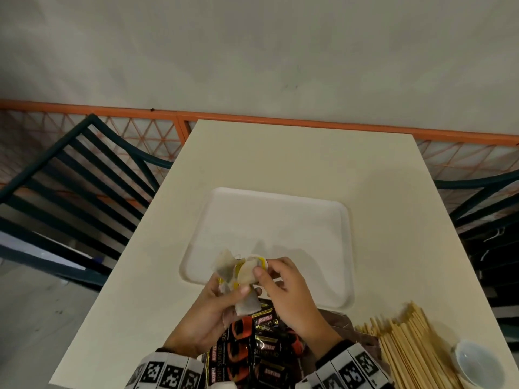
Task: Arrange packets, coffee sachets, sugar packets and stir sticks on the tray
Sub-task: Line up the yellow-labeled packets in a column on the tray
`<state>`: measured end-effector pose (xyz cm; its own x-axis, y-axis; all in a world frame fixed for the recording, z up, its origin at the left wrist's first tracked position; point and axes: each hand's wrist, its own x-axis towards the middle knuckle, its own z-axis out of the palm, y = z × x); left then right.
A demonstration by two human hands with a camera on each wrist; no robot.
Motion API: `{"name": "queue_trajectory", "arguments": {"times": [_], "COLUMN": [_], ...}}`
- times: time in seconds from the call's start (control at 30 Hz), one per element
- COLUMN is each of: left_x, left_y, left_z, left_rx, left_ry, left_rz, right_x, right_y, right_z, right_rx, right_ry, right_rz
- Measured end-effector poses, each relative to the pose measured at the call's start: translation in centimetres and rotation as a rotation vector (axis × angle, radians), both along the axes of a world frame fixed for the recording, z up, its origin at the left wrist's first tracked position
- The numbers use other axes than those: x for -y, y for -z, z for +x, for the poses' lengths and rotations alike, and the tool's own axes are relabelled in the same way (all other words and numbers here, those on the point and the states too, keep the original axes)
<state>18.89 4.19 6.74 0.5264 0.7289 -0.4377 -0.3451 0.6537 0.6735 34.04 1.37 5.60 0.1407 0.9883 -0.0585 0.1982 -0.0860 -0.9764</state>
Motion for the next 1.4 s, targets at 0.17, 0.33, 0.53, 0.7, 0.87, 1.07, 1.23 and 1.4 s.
{"name": "queue_trajectory", "arguments": {"times": [0.17, 0.33, 0.53, 0.7, 0.87, 1.07, 1.23, 1.4], "left_x": [-0.6, -1.8, -2.8, -3.7, -4.9, -6.4, -7.4, -8.4], "left_y": [0.9, 1.2, 1.6, 1.7, 2.7, 4.1, 4.3, 4.0], "left_z": [-0.3, -1.2, -2.1, -2.9, -4.1, -6.1, -7.9, -8.6], "left_rx": [-0.013, 0.066, 0.065, -0.014, -0.075, -0.044, -0.035, -0.080], "left_ry": [-0.101, -0.062, -0.061, -0.059, -0.097, -0.199, -0.262, -0.287], "left_rz": [0.001, 0.022, 0.005, 0.044, 0.058, 0.046, 0.045, 0.071], "right_x": [-0.4, -1.3, -2.9, -4.0, -5.4, -8.5, -11.3, -13.3], "right_y": [0.0, 0.0, -0.2, -0.1, -0.3, 0.5, 1.3, 1.8], "right_z": [-0.1, -0.8, -1.9, -2.5, -2.6, -2.1, -3.2, -3.6], "right_rx": [-0.021, -0.016, -0.144, -0.235, -0.351, -0.333, -0.135, 0.365], "right_ry": [-0.122, -0.062, -0.005, -0.021, 0.061, 0.257, 0.267, 0.325], "right_rz": [0.021, 0.075, -0.024, -0.056, -0.103, -0.192, -0.199, -0.014]}}
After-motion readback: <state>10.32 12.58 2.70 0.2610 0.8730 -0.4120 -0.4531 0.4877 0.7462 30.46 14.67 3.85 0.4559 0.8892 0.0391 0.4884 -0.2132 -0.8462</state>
